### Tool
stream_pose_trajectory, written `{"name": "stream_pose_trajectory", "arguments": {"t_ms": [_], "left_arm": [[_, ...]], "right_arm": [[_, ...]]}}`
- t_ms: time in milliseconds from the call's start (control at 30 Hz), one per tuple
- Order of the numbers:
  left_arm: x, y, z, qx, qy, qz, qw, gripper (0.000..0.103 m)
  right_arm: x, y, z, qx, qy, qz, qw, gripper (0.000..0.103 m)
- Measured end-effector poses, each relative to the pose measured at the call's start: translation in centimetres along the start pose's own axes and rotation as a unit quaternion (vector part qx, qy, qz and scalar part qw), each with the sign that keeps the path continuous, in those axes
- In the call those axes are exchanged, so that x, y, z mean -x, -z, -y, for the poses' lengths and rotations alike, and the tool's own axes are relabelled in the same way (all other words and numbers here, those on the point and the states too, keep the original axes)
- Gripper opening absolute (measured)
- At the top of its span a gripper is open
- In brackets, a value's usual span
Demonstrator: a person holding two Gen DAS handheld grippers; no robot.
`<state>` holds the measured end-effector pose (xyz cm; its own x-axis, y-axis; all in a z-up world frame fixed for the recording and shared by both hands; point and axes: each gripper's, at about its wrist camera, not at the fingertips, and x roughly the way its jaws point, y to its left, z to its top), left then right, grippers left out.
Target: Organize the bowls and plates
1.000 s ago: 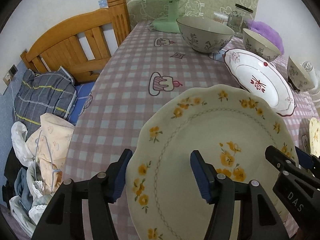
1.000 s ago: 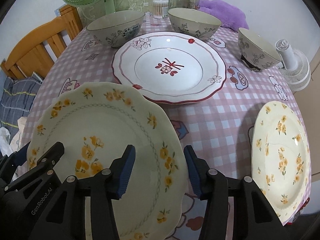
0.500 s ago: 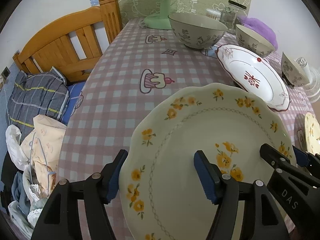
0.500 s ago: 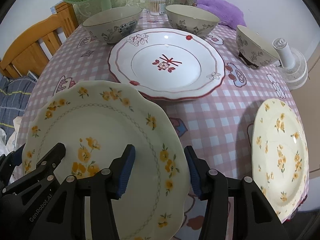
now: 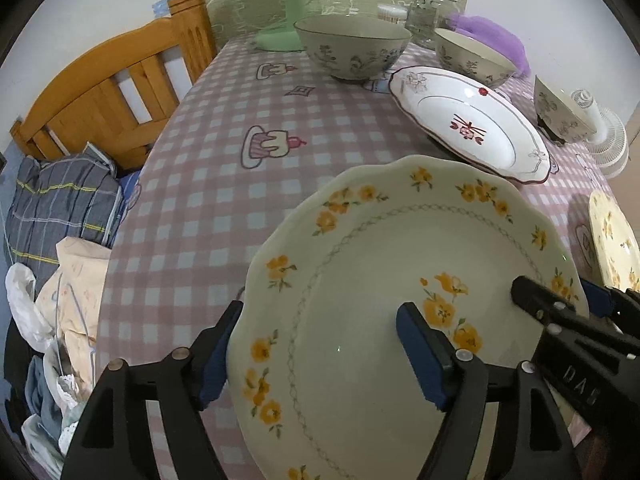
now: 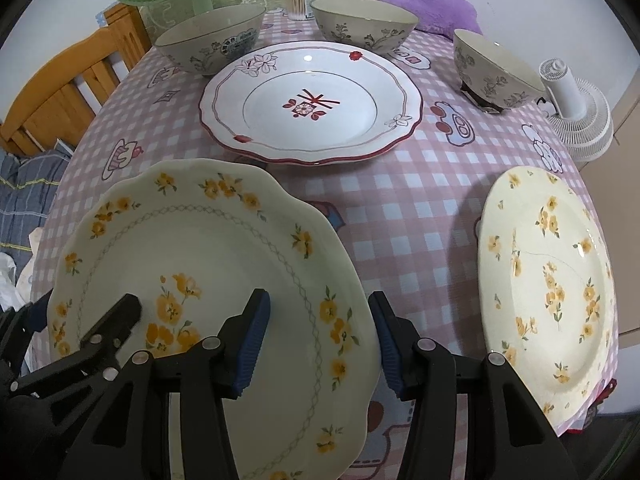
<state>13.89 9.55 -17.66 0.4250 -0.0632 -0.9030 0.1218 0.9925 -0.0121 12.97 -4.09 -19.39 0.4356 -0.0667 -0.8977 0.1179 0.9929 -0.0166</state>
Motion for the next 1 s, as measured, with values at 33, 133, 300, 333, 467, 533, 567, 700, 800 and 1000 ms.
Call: {"name": "stream_pose_trajectory", "arguments": {"t_ms": [33,133,300,333,467,533,567,700,800,1000], "left_arm": [[-0.1,-0.1,0.1,-0.002,0.000,0.000,1.0000,0.078],[-0.2,-0.4,0.2,-0.005,0.002,0.001,1.0000,0.078],[-0.3,-0.6,0.1,0.002,0.007,-0.010,0.9999,0.077],[-0.3,-0.6,0.1,0.004,0.009,-0.012,0.9999,0.077],[-0.2,-0.5,0.8,0.009,0.014,-0.018,0.9997,0.077],[0.0,-0.5,1.1,0.011,0.017,-0.019,0.9996,0.077],[0.2,-0.5,1.3,0.012,0.018,-0.018,0.9996,0.077],[0.9,-0.5,1.7,0.020,0.015,-0.016,0.9996,0.077],[1.1,-0.4,1.9,0.029,0.011,-0.022,0.9993,0.077],[2.5,-0.5,3.1,0.032,0.007,-0.013,0.9994,0.077]], "right_arm": [[-0.1,0.0,-0.2,0.007,-0.001,-0.001,1.000,0.061],[-0.3,-0.2,-0.2,0.010,0.001,0.000,1.000,0.063],[-0.3,-0.4,-0.1,0.012,0.004,-0.005,1.000,0.062],[-0.3,-0.4,-0.1,0.012,0.006,-0.004,1.000,0.062],[-0.1,-0.4,0.4,0.014,0.013,-0.007,1.000,0.062],[0.0,-0.3,0.9,0.011,0.012,-0.012,1.000,0.062],[0.1,-0.2,1.1,0.011,0.012,-0.014,1.000,0.062],[0.6,-0.1,1.6,0.015,0.010,-0.013,1.000,0.062],[1.2,0.0,1.8,0.020,0.009,-0.009,1.000,0.062],[2.2,-0.4,2.9,0.024,-0.001,-0.004,1.000,0.063]]}}
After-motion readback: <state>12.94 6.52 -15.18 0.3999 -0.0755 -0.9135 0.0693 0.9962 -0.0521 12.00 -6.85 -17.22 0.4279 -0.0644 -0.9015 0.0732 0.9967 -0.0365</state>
